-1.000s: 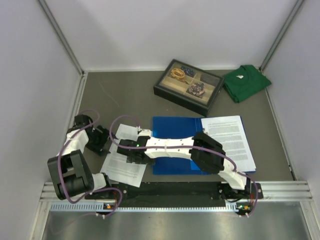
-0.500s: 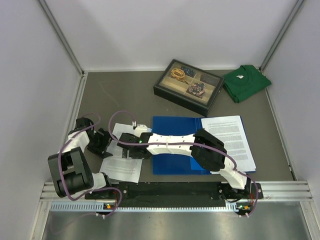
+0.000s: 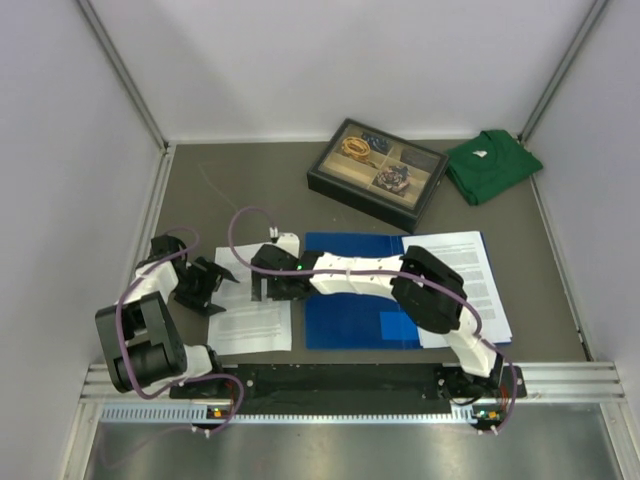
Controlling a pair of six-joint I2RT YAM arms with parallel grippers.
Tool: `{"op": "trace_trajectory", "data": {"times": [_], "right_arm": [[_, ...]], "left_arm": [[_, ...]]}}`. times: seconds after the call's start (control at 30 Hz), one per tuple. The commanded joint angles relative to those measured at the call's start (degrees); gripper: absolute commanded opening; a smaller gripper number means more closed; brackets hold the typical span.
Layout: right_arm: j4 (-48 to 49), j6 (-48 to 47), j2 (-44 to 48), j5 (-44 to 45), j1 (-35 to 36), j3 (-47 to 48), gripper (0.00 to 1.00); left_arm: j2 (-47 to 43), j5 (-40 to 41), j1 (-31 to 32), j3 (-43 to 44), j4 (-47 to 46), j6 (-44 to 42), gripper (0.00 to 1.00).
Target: Put the files into the folder
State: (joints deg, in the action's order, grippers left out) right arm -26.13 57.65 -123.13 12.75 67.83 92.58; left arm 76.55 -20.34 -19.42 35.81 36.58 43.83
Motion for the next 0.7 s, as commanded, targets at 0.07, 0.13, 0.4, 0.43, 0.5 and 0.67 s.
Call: {"op": "trace_trajectory", "data": {"times": [0.07, 0.13, 0.4, 0.43, 0.5, 0.67], "right_arm": [[-1.0, -4.6, -4.0, -3.0, -2.0, 1.6, 0.96], [0.9, -4.6, -4.9, -4.5, -2.1, 2.2, 0.96], [13.9, -8.8, -2.7, -16.2, -3.8, -1.4, 0.95], [15.4, -9.6, -0.1, -17.3, -4.2, -2.6, 0.95], [19.0, -10.6, 2.1, -19.7, -4.5, -4.9, 0.95], [23.8, -14.6, 5.1, -24.8, -4.8, -5.2, 0.95]], "left_arm": [[3.7, 2.7, -0.1, -2.8, -3.6, 0.4, 0.82], [4.0, 2.2, -0.1, -2.9, -3.7, 0.5, 0.82], [4.0, 2.3, 0.0, -2.4, -3.3, -0.2, 0.82], [4.0, 2.2, 0.0, -2.3, -3.2, -0.3, 0.82], [4.4, 2.1, -0.2, -1.8, -2.8, -0.9, 0.82], [4.9, 1.8, -0.2, -1.6, -3.0, -1.1, 0.82]]}}
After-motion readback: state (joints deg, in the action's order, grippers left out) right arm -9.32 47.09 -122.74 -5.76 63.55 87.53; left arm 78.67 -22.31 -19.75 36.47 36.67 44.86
